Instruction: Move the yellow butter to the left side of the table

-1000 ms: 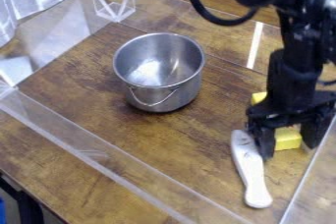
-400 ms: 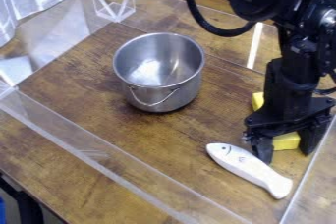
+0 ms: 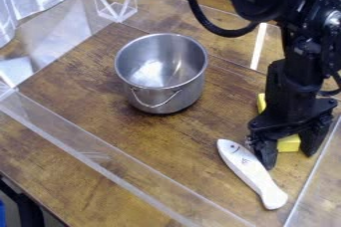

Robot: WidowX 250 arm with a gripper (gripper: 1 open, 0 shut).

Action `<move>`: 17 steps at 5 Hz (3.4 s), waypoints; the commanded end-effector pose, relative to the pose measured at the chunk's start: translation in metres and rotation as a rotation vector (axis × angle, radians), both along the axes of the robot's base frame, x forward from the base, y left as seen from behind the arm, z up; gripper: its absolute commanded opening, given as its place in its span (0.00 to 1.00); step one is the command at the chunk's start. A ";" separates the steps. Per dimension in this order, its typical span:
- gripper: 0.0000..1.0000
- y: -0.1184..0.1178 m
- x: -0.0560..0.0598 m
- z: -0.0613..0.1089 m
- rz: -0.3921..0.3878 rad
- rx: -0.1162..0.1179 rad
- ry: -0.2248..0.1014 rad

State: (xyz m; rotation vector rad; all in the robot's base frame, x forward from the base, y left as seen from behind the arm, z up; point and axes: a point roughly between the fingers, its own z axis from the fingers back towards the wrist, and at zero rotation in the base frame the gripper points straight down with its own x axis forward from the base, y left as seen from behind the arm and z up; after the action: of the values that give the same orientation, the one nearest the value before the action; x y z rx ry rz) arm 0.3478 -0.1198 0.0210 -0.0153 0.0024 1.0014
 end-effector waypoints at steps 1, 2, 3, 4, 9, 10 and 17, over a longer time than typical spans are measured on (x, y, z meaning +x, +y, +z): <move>1.00 0.003 0.019 0.007 0.032 0.005 -0.028; 1.00 0.006 0.030 0.005 0.053 0.011 -0.022; 1.00 0.001 0.037 0.003 0.054 0.019 -0.016; 1.00 -0.004 0.045 0.001 0.054 0.026 -0.006; 0.00 0.035 0.063 0.002 -0.056 0.071 0.035; 1.00 0.039 0.060 0.007 -0.040 0.083 0.049; 0.00 0.064 0.072 0.031 0.098 0.086 0.098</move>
State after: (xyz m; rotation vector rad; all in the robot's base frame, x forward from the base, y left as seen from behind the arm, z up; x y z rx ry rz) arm 0.4110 -0.0568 0.0299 0.1550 0.1007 1.0929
